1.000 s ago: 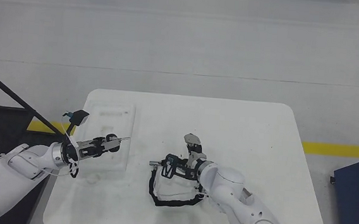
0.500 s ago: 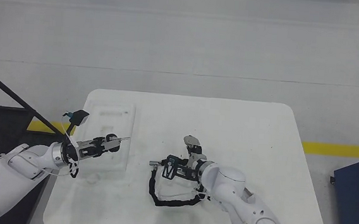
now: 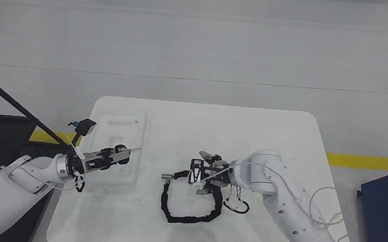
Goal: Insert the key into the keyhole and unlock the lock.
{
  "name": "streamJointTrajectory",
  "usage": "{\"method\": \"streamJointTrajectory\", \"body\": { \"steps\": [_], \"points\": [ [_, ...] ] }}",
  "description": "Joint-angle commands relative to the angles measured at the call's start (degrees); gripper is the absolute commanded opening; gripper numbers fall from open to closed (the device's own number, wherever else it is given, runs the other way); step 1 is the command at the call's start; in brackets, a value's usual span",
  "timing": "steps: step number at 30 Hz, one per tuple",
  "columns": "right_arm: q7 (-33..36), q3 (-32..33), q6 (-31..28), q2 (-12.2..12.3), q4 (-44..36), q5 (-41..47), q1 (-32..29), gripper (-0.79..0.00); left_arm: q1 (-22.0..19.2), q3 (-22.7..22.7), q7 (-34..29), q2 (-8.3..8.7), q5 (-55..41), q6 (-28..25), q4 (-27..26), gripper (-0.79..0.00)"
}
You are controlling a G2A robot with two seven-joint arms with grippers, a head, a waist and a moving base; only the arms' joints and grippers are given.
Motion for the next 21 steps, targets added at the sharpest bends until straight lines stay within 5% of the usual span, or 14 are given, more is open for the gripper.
{"method": "streamJointTrajectory", "body": {
  "steps": [1,8,10,11,16,21],
  "points": [
    [1.4,-3.5,1.4,-0.3,1.2,1.2,2.4,0.0,0.0,0.0,0.0,0.0,0.0,0.0,0.0,-0.785],
    [4.4,-13.0,4.4,-1.3,5.1,6.5,10.5,0.0,0.0,0.0,0.0,0.0,0.0,0.0,0.0,-0.785],
    [5.0,-15.2,5.0,-1.6,5.9,7.0,12.4,-0.456,0.0,0.0,0.0,0.0,0.0,0.0,0.0,-0.785],
    [5.2,-16.1,5.2,-1.8,6.2,7.4,13.2,-0.536,0.0,0.0,0.0,0.0,0.0,0.0,0.0,-0.785],
    [6.4,-19.6,6.4,-2.9,8.3,8.6,16.5,-0.733,0.0,0.0,0.0,0.0,0.0,0.0,0.0,-0.785],
    [7.5,-22.1,8.2,-4.2,11.1,8.5,18.6,-0.723,0.0,0.0,0.0,0.0,0.0,0.0,0.0,-0.785]
  ]
}}
